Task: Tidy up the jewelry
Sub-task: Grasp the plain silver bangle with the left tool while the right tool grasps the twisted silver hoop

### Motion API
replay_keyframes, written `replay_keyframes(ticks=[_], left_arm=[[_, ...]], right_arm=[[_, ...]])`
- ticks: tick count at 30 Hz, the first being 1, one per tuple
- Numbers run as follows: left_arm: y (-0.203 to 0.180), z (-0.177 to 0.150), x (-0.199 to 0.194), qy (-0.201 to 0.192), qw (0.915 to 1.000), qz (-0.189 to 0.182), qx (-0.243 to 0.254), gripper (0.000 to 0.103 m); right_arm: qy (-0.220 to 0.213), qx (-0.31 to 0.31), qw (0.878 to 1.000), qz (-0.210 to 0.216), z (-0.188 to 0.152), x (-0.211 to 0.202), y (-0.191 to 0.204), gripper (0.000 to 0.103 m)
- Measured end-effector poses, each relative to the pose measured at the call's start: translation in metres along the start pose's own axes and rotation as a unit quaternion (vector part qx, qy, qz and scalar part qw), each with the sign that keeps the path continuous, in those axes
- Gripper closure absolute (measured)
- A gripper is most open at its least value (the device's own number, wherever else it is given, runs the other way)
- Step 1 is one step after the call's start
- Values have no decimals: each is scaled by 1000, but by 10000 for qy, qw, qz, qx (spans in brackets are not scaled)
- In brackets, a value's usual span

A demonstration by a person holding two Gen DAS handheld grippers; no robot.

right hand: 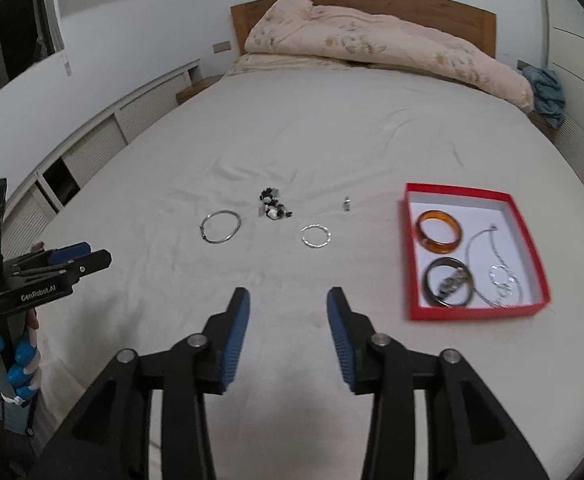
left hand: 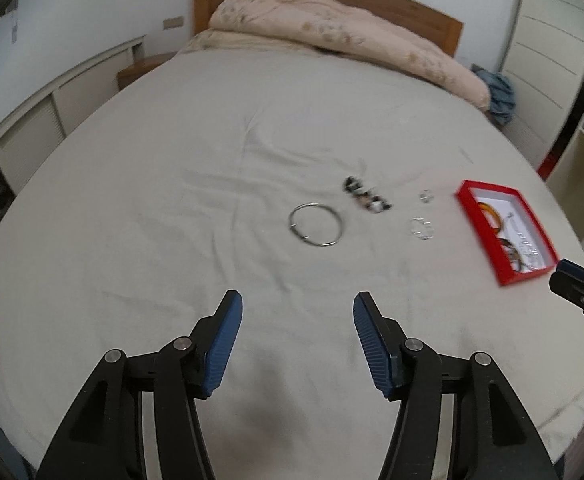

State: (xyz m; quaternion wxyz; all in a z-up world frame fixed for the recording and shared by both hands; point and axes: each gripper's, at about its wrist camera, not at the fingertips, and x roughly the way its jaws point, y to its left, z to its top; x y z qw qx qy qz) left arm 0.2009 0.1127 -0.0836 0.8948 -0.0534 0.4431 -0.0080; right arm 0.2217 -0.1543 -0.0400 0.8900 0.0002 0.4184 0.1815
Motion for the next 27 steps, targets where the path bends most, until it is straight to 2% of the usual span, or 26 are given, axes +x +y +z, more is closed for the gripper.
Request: replay_keyframes(ticks=[8,10,13,17,21,27], left_arm=[[12,26,78,269,9991,-60,-331,46],[8,34,96,317,9991,-65,-273,46],[5,45,123,417,9990,-34,-185,46],[3,51,153,561,9984,38,-30,49],[-2,54,168,624,9979,86,165,54],[-5,55,170,564,9972,161,458,63]], right_arm=[[331,-56,9994,107,16,91,-13,63],[380,-37,9992,125,22,114,-19,61],[424,-47,9990,115,30,144,-24,53],[481,-112,9988,48,36,172,-29,52],[562,-116,9983,37,39,193,-35,52],[585,-114,9982,2,38,212,-40,52]])
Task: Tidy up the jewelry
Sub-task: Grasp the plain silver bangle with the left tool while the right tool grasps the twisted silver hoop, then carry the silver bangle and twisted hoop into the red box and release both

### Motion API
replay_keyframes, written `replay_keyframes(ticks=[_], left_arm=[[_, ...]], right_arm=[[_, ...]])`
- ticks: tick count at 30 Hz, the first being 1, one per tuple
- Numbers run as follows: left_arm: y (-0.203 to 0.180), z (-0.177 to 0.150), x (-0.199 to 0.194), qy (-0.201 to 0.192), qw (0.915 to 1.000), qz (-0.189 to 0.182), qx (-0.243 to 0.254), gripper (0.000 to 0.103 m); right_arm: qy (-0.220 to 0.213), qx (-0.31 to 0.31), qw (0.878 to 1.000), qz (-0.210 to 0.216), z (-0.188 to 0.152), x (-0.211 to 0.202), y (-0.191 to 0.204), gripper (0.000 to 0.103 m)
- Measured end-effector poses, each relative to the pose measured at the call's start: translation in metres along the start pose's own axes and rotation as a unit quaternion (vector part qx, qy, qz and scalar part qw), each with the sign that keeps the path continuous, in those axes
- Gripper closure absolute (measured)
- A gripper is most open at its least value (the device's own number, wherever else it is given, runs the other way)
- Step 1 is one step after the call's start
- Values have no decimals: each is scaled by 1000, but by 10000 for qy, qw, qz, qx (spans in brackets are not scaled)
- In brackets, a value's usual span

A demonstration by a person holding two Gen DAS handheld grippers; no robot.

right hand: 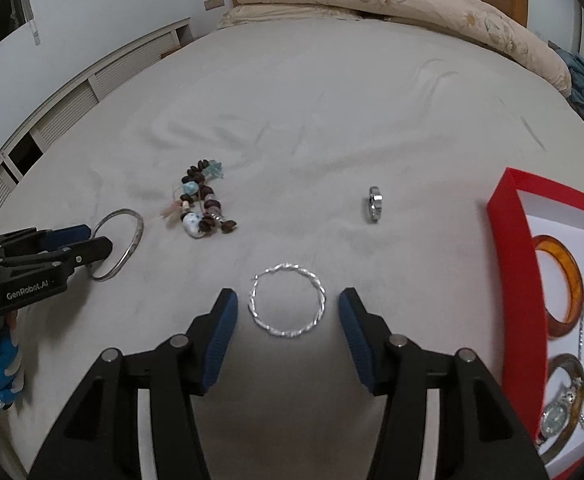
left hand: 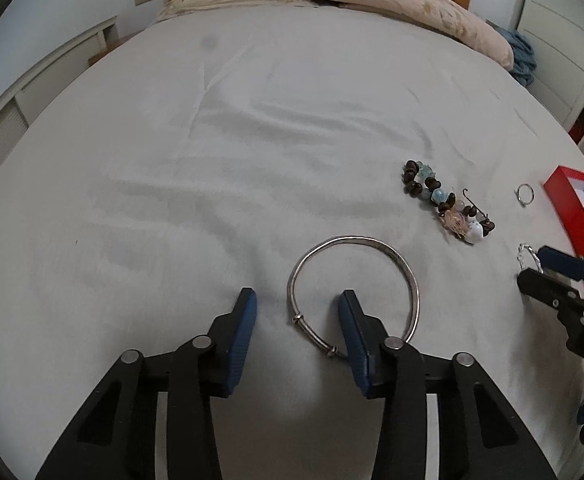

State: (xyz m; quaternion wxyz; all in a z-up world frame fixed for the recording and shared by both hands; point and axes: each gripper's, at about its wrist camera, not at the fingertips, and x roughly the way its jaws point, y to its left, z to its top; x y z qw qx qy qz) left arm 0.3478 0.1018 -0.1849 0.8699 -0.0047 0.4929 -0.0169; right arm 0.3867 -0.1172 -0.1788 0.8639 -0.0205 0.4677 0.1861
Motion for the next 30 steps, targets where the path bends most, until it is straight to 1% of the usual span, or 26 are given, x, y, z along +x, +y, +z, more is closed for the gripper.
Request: replay_keyframes(ticks=[4,5,6,8,11,18,23,27,28,30], left_arm=[[-3,-2,-2,-44,9999,52,114,69],[-4,-2,-2,-48,9999,52,119,71],[-5,-1,-3,-50,9999,50,127,75],[-9,-2,-5,-51,9998,71,180,87],[-14,-5,-9,-40,9997,93,217,96],[-18,-14,-27,-103,9998,175,79,98],[-15,-29,-58,-165,9995,242,69,98],[-19,-39,-83,-211,9994,263,90,98],[-21,-35,-87,-215,9994,264,101,98],[-22,-41,-101,-236,9994,245,114,98]], right_arm=[[-19,-85,9999,-69,0,5,3,54],[-17,-96,9999,-54,0,5,3,60],[-12,-100,9999,-29,-1,5,3,65],[-8,-97,10000,-10,-1,4,2,65],[12,-142,9999,-13,-3,2,4,65],[-49,-109,9999,60,-14,-25,9,65],[-153,-64,9998,107,-20,-53,18,65],[-241,-59,9996,156,-24,-77,27,65],[-275,-56,9995,168,-26,-84,30,65],[-333,-56,9993,181,-30,-97,33,65]])
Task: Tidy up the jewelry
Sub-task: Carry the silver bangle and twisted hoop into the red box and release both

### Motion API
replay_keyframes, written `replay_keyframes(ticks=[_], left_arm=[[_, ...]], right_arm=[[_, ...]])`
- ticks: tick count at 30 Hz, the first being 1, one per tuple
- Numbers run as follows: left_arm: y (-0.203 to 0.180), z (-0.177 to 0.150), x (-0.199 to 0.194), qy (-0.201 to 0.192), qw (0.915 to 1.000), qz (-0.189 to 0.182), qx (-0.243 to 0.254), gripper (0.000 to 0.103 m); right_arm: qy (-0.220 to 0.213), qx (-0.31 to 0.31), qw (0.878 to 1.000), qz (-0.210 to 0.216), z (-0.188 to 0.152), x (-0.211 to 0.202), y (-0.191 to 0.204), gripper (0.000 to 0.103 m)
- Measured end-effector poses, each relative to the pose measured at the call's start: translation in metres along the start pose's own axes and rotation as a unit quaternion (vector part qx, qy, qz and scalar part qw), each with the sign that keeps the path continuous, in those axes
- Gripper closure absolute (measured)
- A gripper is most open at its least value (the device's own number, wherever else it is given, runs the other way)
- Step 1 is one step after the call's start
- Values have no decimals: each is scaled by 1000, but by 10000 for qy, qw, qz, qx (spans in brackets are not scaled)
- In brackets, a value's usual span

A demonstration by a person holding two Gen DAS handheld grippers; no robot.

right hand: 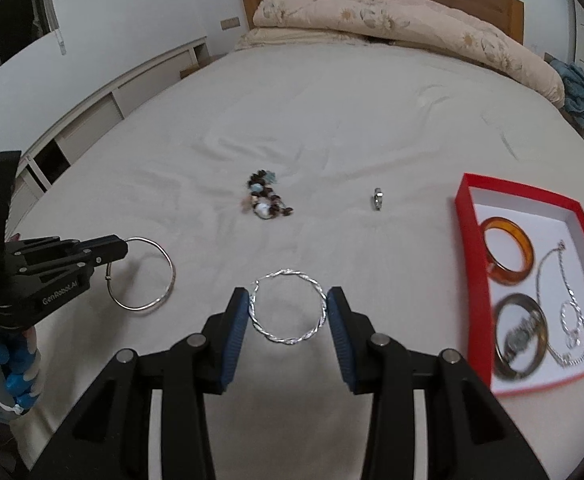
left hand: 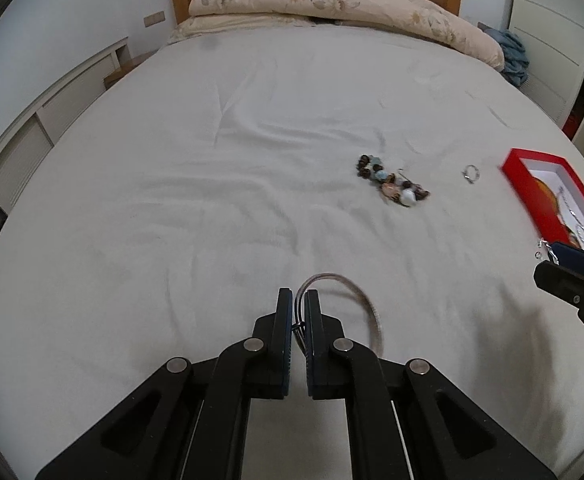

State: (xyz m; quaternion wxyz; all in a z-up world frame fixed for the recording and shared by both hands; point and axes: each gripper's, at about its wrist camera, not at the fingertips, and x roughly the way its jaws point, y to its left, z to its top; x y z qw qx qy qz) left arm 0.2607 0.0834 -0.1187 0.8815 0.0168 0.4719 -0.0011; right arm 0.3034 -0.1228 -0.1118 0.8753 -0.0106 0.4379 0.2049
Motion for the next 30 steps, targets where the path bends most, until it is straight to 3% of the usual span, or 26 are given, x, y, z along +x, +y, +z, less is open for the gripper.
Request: replay_keyframes(ticks=[9,17,22,30], left_arm=[[-24,-12,-32,-104,9999,-47,74,98],[-66,-3,-52,-223,9987,-142,428,98],[-111,18,-56,-356,9958,-346,772,98],[-204,64,-45,-554,9866,-984,1182,98]], right_arm=[[-162,55,9998,-39,-21,-49,-5,65],[-334,284,9990,-130,-30,-77,-34,65],[-445,445,9975,-312,-33,-92,-71,65],[-513,689,9933,-775,-23,-101,-155,65]])
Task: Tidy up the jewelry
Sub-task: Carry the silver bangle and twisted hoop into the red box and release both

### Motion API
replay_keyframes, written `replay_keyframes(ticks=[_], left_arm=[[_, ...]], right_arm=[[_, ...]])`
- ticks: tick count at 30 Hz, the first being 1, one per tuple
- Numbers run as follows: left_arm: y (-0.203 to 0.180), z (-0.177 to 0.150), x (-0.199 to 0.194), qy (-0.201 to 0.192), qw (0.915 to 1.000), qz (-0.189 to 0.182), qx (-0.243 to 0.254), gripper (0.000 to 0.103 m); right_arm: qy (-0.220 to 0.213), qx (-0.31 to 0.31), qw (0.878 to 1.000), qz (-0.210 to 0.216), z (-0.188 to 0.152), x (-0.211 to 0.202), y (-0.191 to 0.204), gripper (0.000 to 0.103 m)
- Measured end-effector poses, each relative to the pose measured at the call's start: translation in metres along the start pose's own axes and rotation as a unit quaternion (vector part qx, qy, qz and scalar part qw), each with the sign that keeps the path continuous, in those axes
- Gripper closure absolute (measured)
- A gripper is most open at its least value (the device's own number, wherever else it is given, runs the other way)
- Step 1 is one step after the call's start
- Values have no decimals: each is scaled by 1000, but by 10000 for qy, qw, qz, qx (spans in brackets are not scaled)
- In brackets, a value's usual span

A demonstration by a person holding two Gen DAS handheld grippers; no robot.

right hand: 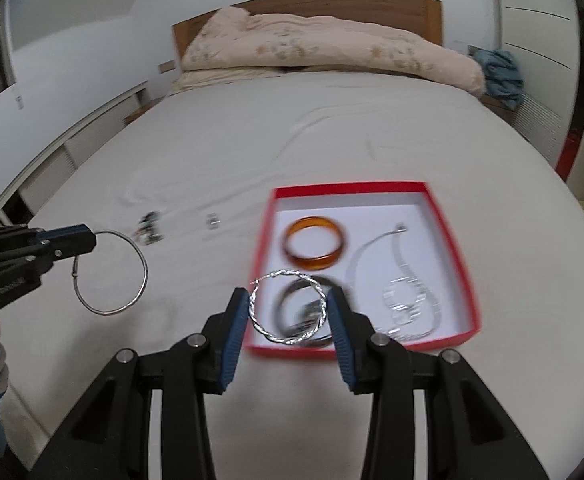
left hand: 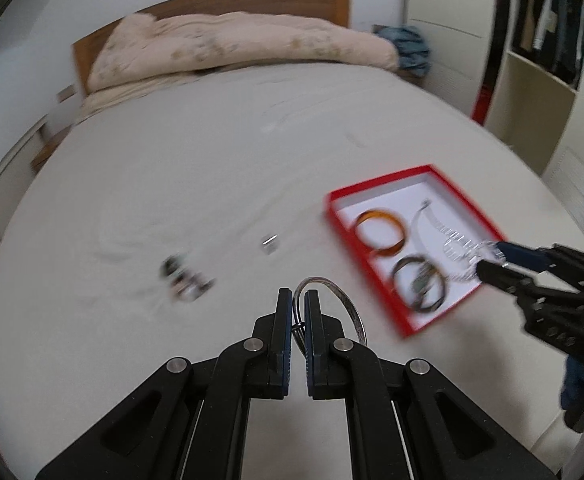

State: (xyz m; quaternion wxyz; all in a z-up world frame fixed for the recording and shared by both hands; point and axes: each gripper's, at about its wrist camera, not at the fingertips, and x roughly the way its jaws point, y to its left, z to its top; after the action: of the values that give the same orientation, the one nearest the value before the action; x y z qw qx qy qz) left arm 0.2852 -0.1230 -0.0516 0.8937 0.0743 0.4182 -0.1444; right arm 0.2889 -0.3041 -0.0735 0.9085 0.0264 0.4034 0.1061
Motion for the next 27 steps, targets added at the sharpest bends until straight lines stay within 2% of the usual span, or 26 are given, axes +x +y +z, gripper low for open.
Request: replay_keyframes(ticks=[4,10,17,25,27], left_arm=[[-36,29,33,-10,9993,-366,64,98],[-72,49,89,175,9981,-595,57,98],[-75,46,145,534,9976,-432,-99,98],[-71,36,160,738,9968,-272,-130,98],[-73,37,157,742,9968,-275,-127,94]], right_arm=[[85,74,9998,-173,7,20,-37,65],[345,135,9987,-343,4,58,-76,65],[652,84,9973,-341,-11,88,-94,65],[803,-326,9954,-411,-11,93,-87,64],[846,-391,9947,-444,-12,92,-85,64]])
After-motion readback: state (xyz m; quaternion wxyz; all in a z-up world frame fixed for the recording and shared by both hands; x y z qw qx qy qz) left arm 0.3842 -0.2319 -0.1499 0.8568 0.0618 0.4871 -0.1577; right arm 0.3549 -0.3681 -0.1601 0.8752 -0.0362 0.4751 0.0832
